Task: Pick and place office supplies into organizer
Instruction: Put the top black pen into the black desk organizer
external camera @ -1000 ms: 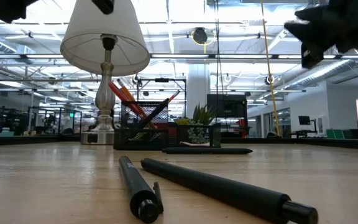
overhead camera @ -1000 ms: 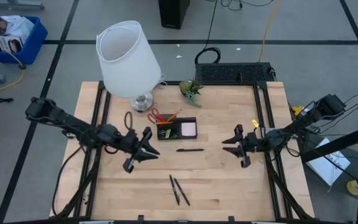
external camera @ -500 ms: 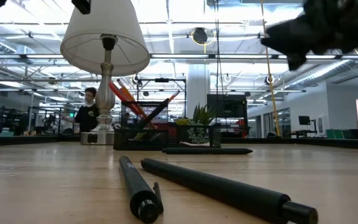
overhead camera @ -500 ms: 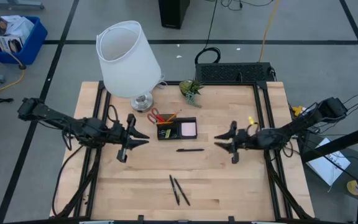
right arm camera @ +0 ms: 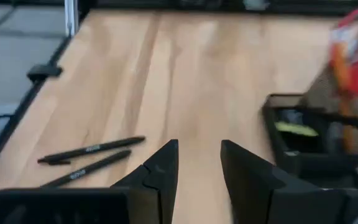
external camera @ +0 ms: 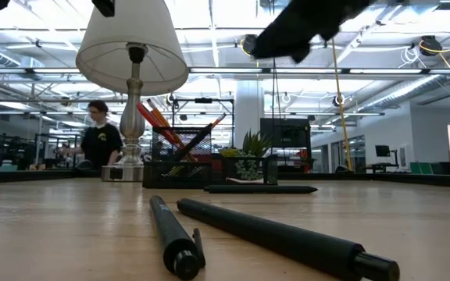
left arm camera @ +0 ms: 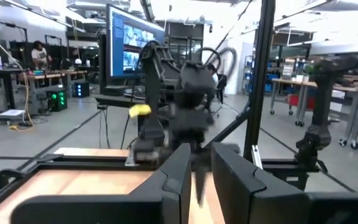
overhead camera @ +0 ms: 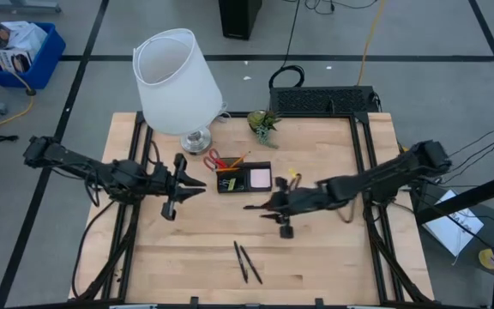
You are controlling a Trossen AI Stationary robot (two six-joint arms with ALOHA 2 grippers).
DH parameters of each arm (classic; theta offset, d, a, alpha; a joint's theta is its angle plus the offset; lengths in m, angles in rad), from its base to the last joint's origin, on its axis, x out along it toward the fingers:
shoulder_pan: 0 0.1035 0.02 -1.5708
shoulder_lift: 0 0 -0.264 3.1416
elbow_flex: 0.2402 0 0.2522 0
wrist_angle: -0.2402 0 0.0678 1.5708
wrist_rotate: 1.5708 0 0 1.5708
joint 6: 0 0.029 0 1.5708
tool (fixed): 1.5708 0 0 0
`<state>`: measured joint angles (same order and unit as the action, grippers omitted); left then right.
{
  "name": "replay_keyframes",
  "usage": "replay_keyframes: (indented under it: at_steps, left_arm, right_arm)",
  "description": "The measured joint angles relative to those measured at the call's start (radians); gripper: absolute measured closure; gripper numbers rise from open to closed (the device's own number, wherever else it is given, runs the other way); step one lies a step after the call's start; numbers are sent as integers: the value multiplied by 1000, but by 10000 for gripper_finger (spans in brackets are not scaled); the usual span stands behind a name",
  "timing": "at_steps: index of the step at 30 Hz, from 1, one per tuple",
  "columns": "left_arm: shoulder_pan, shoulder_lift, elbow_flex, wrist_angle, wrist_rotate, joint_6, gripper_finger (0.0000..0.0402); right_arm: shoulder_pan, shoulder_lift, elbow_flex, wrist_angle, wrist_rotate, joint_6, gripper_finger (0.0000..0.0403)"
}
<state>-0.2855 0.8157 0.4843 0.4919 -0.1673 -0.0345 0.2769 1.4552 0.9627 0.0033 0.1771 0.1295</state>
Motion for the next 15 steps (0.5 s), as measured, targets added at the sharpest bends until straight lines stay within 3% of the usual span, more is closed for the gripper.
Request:
replay_keyframes:
  at_steps: [7,15]
  left_arm:
    - [0,-41,0,-34,57,-56,334]
    - [-9,-58,0,-77,89,-71,334]
  right_arm:
    - [-104,246,204,-211,-50,-68,289]
    - [-185,368,263,-294,-109,-112,289]
